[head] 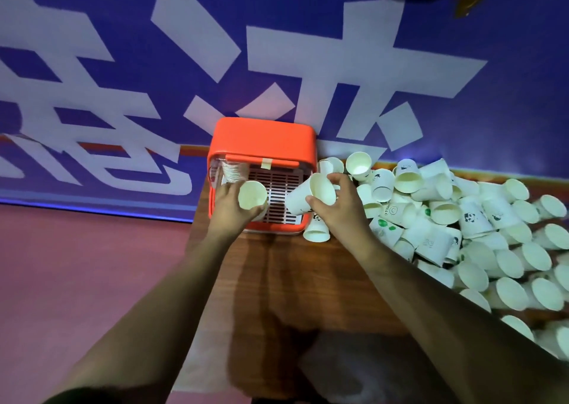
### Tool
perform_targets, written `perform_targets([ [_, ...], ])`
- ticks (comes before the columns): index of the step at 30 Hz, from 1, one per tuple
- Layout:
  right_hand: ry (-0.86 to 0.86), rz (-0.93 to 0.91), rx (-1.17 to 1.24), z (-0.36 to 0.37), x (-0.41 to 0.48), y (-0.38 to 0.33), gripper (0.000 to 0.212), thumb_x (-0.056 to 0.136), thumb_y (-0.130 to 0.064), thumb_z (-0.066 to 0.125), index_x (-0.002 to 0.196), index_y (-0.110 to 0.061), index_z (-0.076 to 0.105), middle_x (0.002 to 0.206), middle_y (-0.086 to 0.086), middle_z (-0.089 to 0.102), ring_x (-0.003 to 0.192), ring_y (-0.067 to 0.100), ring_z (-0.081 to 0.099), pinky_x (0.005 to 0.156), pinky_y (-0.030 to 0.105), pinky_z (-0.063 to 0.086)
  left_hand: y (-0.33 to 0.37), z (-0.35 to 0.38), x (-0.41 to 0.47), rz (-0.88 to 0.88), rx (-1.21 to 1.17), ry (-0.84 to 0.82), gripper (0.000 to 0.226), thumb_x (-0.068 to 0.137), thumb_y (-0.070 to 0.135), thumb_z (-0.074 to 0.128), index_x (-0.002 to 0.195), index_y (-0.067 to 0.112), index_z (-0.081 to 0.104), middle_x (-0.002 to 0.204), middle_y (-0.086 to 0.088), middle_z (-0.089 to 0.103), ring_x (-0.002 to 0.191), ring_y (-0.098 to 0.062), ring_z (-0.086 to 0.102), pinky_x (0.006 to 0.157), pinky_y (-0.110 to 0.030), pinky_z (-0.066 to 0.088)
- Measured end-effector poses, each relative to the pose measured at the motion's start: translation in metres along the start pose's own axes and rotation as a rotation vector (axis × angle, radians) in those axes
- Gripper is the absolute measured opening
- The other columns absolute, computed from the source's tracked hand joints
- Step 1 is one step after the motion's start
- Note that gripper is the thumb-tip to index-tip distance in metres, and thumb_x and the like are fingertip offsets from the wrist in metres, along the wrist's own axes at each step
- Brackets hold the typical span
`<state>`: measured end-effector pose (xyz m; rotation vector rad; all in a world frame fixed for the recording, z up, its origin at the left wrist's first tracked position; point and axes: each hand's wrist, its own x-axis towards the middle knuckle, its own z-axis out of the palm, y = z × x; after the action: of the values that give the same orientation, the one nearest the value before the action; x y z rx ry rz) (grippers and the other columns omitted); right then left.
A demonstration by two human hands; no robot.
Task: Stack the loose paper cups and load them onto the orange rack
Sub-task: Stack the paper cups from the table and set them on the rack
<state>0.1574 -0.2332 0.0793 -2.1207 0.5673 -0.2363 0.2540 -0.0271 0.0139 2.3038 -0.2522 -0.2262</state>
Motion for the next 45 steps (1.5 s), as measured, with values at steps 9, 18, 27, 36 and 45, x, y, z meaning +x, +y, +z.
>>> perform_targets([
  [9,-0.078,-0.045,0.032,0.039,0.025,-0.020,0.061,0.070,-0.047,0.079,0.120,-0.031,0.047,0.118,-0.009,0.057,0.109,0.013,0.056,0.092,0.041,0.052,-0.023,0.006,0.016,-0.013,-0.158,-0.209,0.097,0.078,0.032,0.082,0.155,0.021,0.025,0.142,0.005,0.033,0.132,-0.009,0.033,0.109,-0.029,0.033],
  [18,-0.265,-0.142,-0.167,0.086,0.036,-0.019,0.076,0.071,-0.032,0.084,0.135,-0.017,0.046,0.135,0.001,0.051,0.122,0.019,0.049,0.098,0.028,0.039,-0.044,-0.014,0.016,-0.181,-0.479,-0.122,0.042,0.100,0.039,0.053,0.135,0.017,0.059,0.108,0.047,0.041,0.128,-0.003,0.045,0.113,-0.029,0.033],
  [27,-0.448,-0.095,-0.346,0.108,0.046,-0.006,0.080,0.082,-0.034,0.074,0.150,-0.026,0.033,0.151,-0.002,0.042,0.129,0.020,0.048,0.107,0.033,0.037,-0.043,-0.004,0.021,-0.111,-0.557,-0.204,0.038,0.093,0.016,0.066,0.129,0.027,0.060,0.119,0.015,0.064,0.104,0.002,0.062,0.080,-0.009,0.048],
  [36,-0.420,-0.026,-0.284,0.103,0.040,0.007,0.074,0.082,-0.045,0.071,0.146,-0.022,0.040,0.142,0.003,0.052,0.125,0.022,0.052,0.103,0.036,0.043,-0.042,0.005,0.013,-0.071,-0.322,-0.035,0.043,0.093,0.020,0.066,0.134,0.025,0.055,0.132,0.004,0.054,0.116,-0.012,0.057,0.098,-0.026,0.048],
  [45,-0.202,0.137,-0.251,0.000,-0.006,0.079,0.031,0.095,-0.037,0.056,0.115,-0.014,0.063,0.112,0.001,0.066,0.105,0.016,0.061,0.086,0.029,0.049,0.025,0.027,-0.031,0.085,-0.518,-0.118,0.012,0.093,0.008,0.058,0.095,0.019,0.062,0.092,0.005,0.062,0.080,-0.004,0.057,0.074,-0.018,0.045],
])
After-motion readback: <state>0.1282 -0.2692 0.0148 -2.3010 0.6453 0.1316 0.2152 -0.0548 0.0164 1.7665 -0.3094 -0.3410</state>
